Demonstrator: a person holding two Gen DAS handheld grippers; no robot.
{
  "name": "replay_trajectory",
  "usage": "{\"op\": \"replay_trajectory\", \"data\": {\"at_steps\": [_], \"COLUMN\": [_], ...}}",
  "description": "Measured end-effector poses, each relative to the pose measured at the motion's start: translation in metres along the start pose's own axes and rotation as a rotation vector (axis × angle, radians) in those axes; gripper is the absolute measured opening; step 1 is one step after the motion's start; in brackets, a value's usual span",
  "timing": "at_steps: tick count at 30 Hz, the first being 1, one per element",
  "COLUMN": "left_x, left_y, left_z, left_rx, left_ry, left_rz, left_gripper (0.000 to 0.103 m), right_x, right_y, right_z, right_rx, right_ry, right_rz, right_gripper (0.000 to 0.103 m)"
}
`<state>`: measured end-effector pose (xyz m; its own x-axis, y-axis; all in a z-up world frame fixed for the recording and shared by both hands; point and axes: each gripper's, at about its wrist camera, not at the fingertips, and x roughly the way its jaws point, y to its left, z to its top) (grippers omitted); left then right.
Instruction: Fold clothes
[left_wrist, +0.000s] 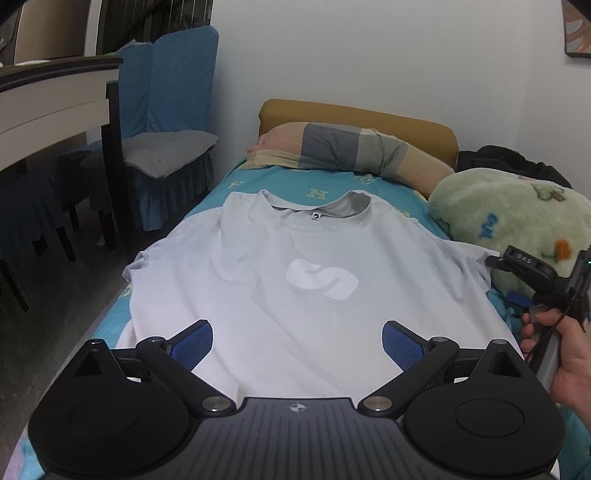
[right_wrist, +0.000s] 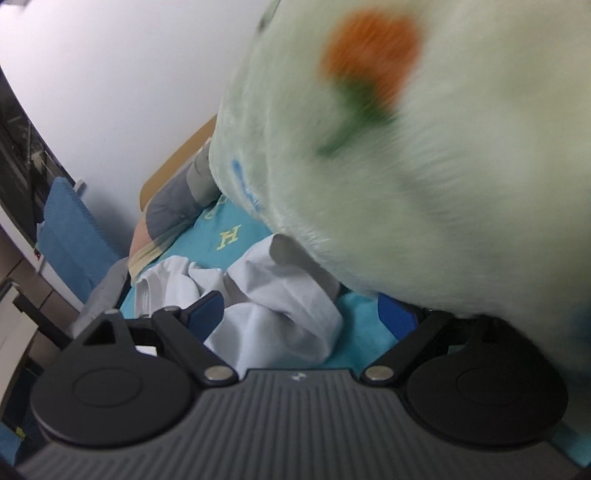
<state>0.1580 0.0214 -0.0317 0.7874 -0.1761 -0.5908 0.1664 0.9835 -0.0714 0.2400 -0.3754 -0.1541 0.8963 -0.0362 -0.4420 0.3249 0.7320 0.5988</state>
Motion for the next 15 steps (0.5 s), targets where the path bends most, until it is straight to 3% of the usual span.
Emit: {"op": "replay_trajectory", "data": {"at_steps": [1, 4, 7, 9, 11, 15], "left_x": [0.003, 0.011, 0.017, 0.019, 0.02, 0.013], "left_y": [0.0, 0.001, 0.004, 0.007, 0.011, 0.025], "left_z": [0.0, 0.0, 0.0, 0.003, 0.008, 0.017], "left_rx": [-0.006, -0.016, -0.025, -0.04, -0.059, -0.076], "left_ry": [0.007, 0.029, 0.037, 0.035, 0.029, -0.03], "left_rz": [-0.006, -0.025, -0.032, -0.025, -0.021, 0.007], "left_gripper": [0.1, 0.1, 0.1, 0.1, 0.1, 0.1], "right_x": [0.009, 0.039, 0.055, 0.065, 0.067, 0.039], "right_y": [0.001, -0.002, 0.007, 0.012, 0.021, 0.07], "right_z": [-0.001, 0.003, 0.006, 0.008, 0.015, 0.031], "right_rx": [0.022, 0.112, 0.057, 0.017, -0.024, -0.197], "right_ry": [0.014, 0.087, 0.071, 0.084, 0.1, 0.015], "right_rz": [0.001, -0.004, -0.04, -0.05, -0.029, 0.033], "right_gripper": [0.093, 0.079, 0.078, 0.061, 0.017, 0.011]}}
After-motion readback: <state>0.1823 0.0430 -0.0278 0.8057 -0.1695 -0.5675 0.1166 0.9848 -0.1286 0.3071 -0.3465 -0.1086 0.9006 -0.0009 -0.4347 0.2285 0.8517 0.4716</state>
